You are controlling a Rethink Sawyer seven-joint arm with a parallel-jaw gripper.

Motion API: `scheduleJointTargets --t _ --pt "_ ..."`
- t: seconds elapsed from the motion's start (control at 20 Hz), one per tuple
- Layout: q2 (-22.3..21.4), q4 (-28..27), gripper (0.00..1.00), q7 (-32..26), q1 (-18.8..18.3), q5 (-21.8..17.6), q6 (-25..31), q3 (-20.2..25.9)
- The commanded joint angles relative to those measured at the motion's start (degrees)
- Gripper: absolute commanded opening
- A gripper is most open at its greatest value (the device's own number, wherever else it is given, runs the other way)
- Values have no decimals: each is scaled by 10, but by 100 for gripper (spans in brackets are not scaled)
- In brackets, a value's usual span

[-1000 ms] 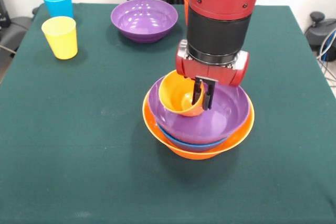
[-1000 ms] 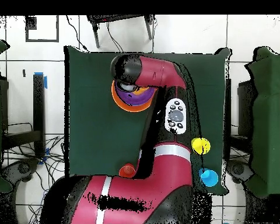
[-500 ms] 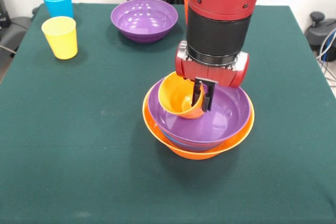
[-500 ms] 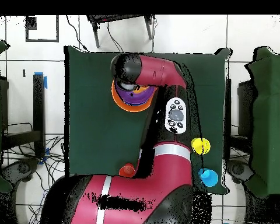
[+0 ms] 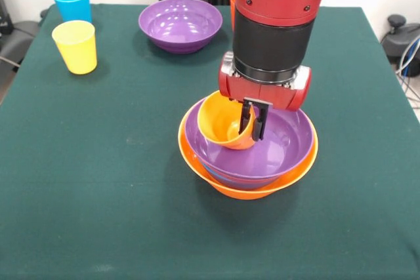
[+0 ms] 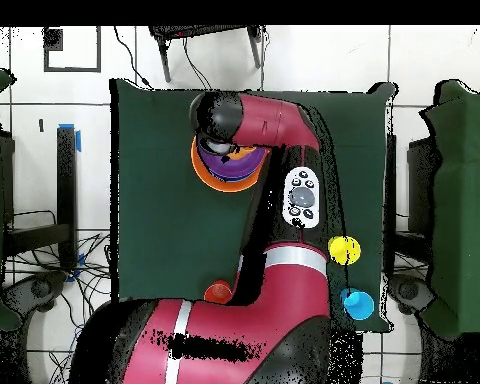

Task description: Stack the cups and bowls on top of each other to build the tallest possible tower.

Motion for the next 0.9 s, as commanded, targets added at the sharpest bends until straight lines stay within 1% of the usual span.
scheduleJointTargets --t 0.05,0.4,0.45,0.7,0.9 --pt "51 -5 0 10 10 -34 -22 33" --pt "55 -16 0 23 21 -33 -15 22" --pt "57 -19 100 24 23 -34 -14 19" --pt "56 -16 100 26 24 -30 -21 18" --pt "57 -18 100 25 25 -29 -16 16"
